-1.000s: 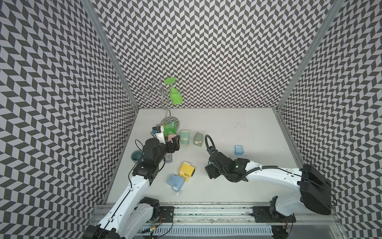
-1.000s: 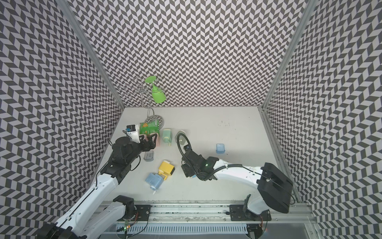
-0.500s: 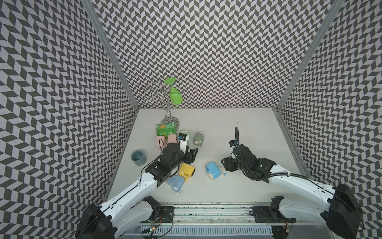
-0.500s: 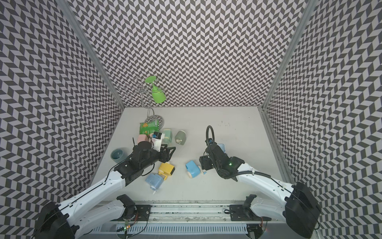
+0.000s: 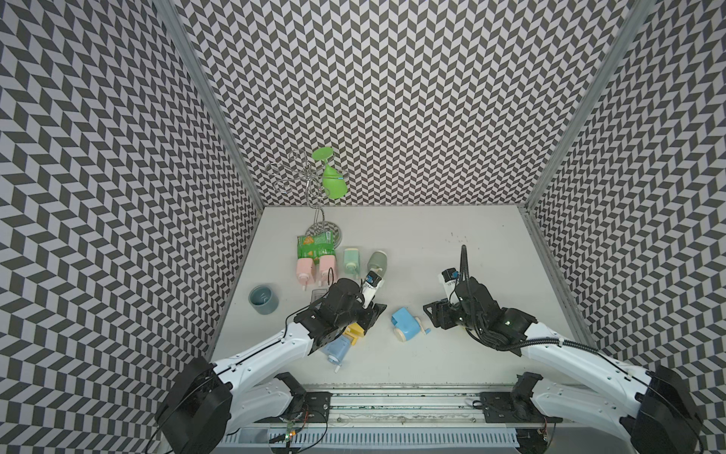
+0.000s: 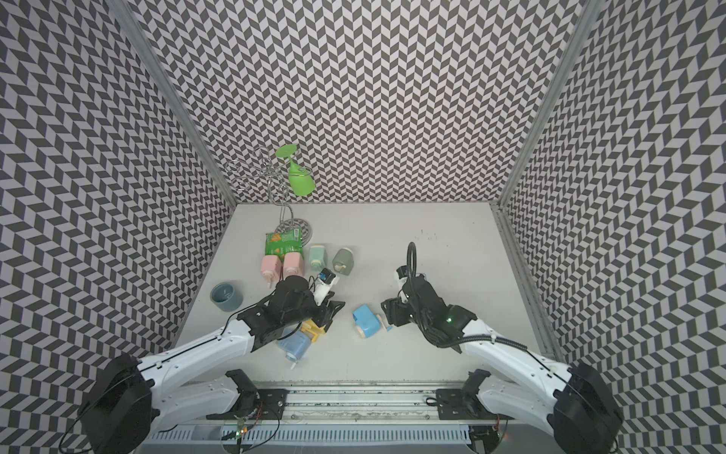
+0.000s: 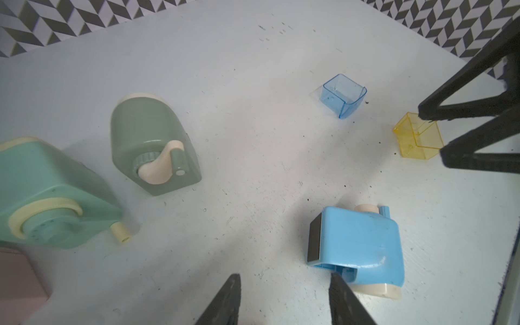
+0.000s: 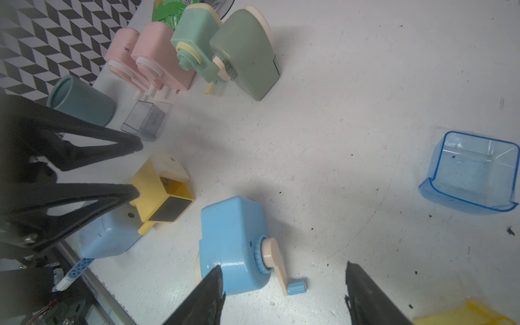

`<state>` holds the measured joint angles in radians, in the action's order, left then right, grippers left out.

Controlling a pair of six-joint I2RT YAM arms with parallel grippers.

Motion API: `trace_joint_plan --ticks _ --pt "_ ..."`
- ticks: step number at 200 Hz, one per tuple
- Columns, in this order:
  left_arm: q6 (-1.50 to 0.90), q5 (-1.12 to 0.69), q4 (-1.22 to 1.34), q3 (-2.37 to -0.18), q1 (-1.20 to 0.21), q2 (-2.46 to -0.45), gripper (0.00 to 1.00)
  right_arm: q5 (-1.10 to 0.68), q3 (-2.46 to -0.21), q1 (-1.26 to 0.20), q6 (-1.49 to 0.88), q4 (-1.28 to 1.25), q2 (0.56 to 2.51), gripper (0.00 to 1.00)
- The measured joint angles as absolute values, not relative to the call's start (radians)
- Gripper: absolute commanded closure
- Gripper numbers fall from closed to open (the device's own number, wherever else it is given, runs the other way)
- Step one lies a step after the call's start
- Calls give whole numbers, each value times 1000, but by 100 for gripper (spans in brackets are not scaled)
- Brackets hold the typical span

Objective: Put the tray back into the pencil sharpener
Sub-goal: Pick up the pencil sharpener from the center of the board.

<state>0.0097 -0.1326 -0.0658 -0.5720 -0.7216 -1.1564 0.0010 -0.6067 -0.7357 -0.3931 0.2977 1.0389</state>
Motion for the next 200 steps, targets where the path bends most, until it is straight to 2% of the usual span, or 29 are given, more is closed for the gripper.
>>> trace_joint_plan --ticks 38,88,148,200 --pt "141 -93 -110 -643 -806 -1297 48 -27 -568 -715 -393 283 957 32" --pt "289 -91 -154 -698 -814 -1432 50 -38 -516 -702 -394 255 871 32" --pt "368 -84 -175 -732 -814 -1484 53 -60 -511 -687 -393 233 871 32" --pt "413 -66 -166 -754 -814 -1552 59 -77 -511 -679 -393 230 871 32"
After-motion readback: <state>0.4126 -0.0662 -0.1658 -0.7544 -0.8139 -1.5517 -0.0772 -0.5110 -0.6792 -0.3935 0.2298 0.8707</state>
